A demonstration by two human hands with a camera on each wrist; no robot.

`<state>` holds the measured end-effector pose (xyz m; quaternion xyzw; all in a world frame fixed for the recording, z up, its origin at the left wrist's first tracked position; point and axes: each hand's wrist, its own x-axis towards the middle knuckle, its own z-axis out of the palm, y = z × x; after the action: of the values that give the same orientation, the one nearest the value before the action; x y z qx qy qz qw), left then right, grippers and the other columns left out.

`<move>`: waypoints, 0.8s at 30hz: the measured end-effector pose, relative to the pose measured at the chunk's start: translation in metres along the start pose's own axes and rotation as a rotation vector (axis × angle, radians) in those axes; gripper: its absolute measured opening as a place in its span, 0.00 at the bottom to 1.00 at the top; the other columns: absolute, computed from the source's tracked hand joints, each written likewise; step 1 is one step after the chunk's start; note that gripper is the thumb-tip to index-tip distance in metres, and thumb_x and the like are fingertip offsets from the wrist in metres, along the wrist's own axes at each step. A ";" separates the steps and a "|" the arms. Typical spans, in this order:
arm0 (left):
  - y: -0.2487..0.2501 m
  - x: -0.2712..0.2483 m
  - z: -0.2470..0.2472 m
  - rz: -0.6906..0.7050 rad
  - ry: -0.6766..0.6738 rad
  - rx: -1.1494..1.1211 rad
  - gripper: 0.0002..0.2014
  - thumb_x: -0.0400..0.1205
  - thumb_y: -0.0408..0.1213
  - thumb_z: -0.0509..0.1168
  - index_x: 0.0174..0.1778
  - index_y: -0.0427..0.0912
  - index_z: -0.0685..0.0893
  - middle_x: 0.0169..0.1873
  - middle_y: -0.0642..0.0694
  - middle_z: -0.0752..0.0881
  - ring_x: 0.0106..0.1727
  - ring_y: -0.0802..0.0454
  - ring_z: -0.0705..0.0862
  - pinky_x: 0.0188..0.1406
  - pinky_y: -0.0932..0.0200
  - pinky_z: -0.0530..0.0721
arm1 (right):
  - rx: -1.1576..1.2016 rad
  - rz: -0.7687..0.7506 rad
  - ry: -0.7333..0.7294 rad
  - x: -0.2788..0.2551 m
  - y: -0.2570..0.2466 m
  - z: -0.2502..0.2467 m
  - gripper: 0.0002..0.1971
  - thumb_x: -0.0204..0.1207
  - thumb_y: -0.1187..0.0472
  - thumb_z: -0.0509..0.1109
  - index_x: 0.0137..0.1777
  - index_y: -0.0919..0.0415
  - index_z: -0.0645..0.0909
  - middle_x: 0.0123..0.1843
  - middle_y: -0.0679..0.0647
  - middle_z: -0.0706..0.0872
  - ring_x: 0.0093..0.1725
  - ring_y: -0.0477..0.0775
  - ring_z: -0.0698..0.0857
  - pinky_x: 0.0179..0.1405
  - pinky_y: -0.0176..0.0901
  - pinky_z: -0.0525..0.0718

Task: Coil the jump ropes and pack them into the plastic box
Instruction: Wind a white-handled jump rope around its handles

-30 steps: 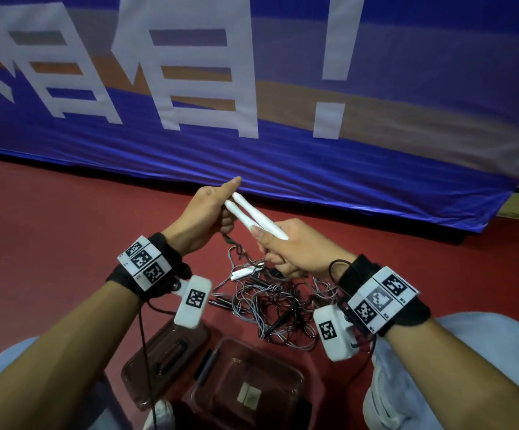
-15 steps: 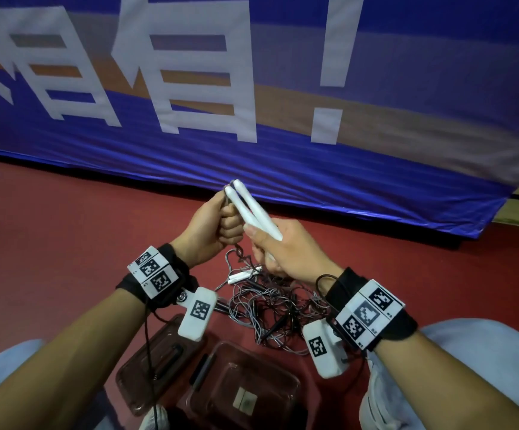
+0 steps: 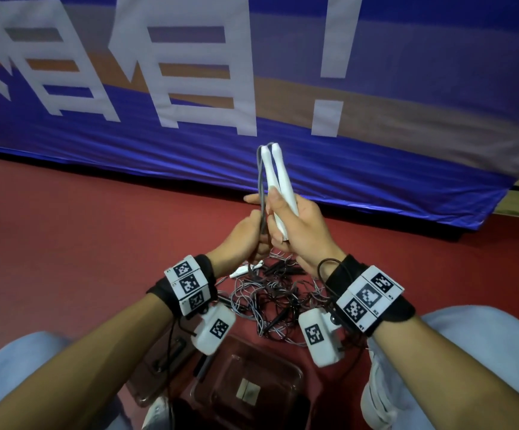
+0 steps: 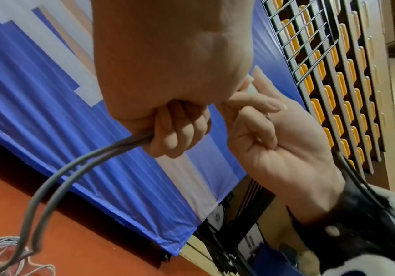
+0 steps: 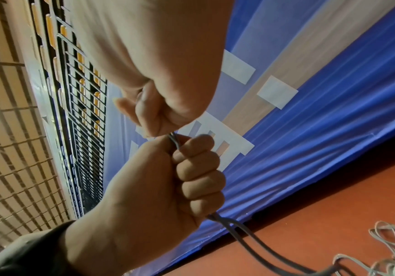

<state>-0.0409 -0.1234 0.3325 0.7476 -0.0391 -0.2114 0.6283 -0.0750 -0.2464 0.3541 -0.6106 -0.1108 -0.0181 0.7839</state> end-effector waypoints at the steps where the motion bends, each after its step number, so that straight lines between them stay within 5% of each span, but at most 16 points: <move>1: -0.001 -0.002 0.005 0.001 0.000 0.015 0.30 0.91 0.56 0.38 0.26 0.47 0.66 0.18 0.47 0.64 0.19 0.54 0.61 0.22 0.63 0.58 | 0.017 0.017 -0.007 -0.001 0.002 0.000 0.16 0.89 0.48 0.63 0.44 0.53 0.88 0.33 0.82 0.74 0.18 0.50 0.63 0.17 0.39 0.64; 3: -0.006 -0.002 0.008 0.015 -0.017 0.091 0.33 0.90 0.59 0.37 0.27 0.44 0.70 0.18 0.46 0.69 0.19 0.54 0.65 0.19 0.64 0.63 | 0.030 0.056 0.001 -0.002 0.007 -0.001 0.18 0.90 0.49 0.63 0.45 0.61 0.83 0.27 0.66 0.70 0.17 0.49 0.61 0.16 0.36 0.62; 7: -0.013 0.003 -0.005 0.158 -0.129 0.316 0.26 0.93 0.48 0.42 0.35 0.43 0.77 0.24 0.48 0.76 0.25 0.53 0.70 0.25 0.57 0.69 | -0.034 0.124 0.019 0.000 0.014 -0.009 0.18 0.89 0.49 0.65 0.45 0.64 0.79 0.40 0.68 0.74 0.20 0.49 0.62 0.15 0.34 0.62; 10: -0.011 0.013 -0.025 0.411 0.061 0.550 0.05 0.88 0.36 0.60 0.56 0.42 0.71 0.40 0.52 0.81 0.36 0.54 0.79 0.34 0.63 0.77 | -0.241 0.166 -0.031 0.000 0.016 -0.010 0.18 0.90 0.50 0.64 0.46 0.65 0.79 0.22 0.59 0.70 0.16 0.49 0.64 0.17 0.35 0.63; 15: -0.006 0.015 -0.054 0.716 0.413 0.991 0.29 0.79 0.31 0.67 0.76 0.39 0.67 0.64 0.44 0.80 0.57 0.47 0.82 0.51 0.52 0.83 | -0.382 0.232 -0.141 -0.005 0.015 -0.010 0.21 0.90 0.48 0.63 0.46 0.67 0.81 0.18 0.54 0.71 0.15 0.50 0.65 0.18 0.35 0.64; 17: 0.002 0.015 -0.067 0.800 0.486 1.215 0.24 0.79 0.33 0.65 0.72 0.35 0.73 0.61 0.40 0.83 0.57 0.42 0.82 0.51 0.48 0.82 | -0.416 0.284 -0.185 -0.007 0.013 -0.012 0.22 0.90 0.48 0.63 0.47 0.69 0.81 0.18 0.54 0.71 0.15 0.50 0.65 0.17 0.34 0.65; 20: 0.008 0.014 -0.073 0.944 0.332 1.444 0.08 0.77 0.35 0.64 0.50 0.38 0.78 0.41 0.42 0.82 0.41 0.38 0.81 0.32 0.47 0.76 | -0.461 0.339 -0.240 -0.010 0.014 -0.011 0.22 0.90 0.47 0.63 0.46 0.68 0.82 0.19 0.55 0.72 0.16 0.50 0.65 0.19 0.36 0.65; 24: 0.000 0.005 -0.071 0.772 0.203 1.553 0.14 0.72 0.38 0.76 0.39 0.41 0.74 0.29 0.43 0.83 0.25 0.36 0.82 0.19 0.52 0.73 | -0.572 0.394 -0.277 -0.015 0.018 -0.009 0.23 0.88 0.43 0.66 0.40 0.62 0.82 0.19 0.55 0.75 0.16 0.51 0.68 0.18 0.37 0.68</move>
<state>-0.0104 -0.0591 0.3398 0.9142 -0.3664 0.1702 -0.0306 -0.0854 -0.2518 0.3320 -0.8112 -0.0867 0.1855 0.5477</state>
